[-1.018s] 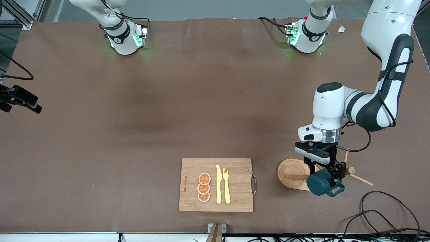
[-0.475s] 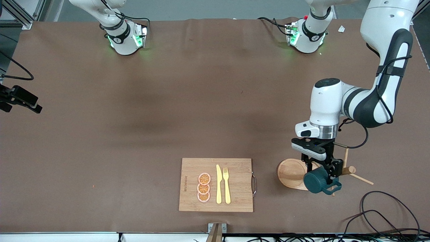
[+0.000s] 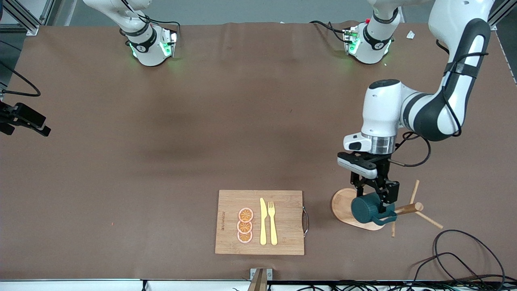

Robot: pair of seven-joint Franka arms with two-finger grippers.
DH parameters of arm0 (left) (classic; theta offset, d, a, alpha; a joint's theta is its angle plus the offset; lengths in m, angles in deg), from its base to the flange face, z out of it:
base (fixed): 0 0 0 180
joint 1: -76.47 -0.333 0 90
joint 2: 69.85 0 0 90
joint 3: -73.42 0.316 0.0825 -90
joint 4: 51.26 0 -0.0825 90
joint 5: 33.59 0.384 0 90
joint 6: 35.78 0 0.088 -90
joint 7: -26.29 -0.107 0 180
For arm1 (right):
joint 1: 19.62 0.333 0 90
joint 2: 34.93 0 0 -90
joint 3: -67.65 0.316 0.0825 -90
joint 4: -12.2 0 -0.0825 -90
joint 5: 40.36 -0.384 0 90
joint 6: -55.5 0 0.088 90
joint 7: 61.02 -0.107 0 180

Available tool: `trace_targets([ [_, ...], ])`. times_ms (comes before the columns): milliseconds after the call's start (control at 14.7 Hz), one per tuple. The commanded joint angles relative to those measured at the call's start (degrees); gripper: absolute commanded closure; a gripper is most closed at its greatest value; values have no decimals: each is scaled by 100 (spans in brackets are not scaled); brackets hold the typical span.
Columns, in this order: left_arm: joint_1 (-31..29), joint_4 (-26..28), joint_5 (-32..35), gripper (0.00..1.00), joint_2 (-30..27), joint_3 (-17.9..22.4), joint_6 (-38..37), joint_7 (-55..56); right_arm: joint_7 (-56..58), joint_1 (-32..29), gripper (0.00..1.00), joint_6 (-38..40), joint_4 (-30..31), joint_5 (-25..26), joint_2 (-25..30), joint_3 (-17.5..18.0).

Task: Transfer cup from left to right arm and place
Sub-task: 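Lift the teal mug off the stand with the left gripper, then carry the teal mug with the left gripper toward the table middle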

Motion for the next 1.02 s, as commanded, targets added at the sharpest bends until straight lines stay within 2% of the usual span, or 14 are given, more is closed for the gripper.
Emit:
trace_targets([
  [0,-33,259,111,34,-318,-270,-98,20,64,-54,0,21,32,-24,41,41],
  [271,-25,338,94,34,-371,-631,-115,20,55,-54,0,21,32,-15,41,41],
  [543,28,321,76,36,-187,-965,-115,20,55,-54,0,21,32,-24,32,41],
  [950,660,259,24,36,191,-1009,-307,90,64,-54,0,21,32,-15,32,41],
])
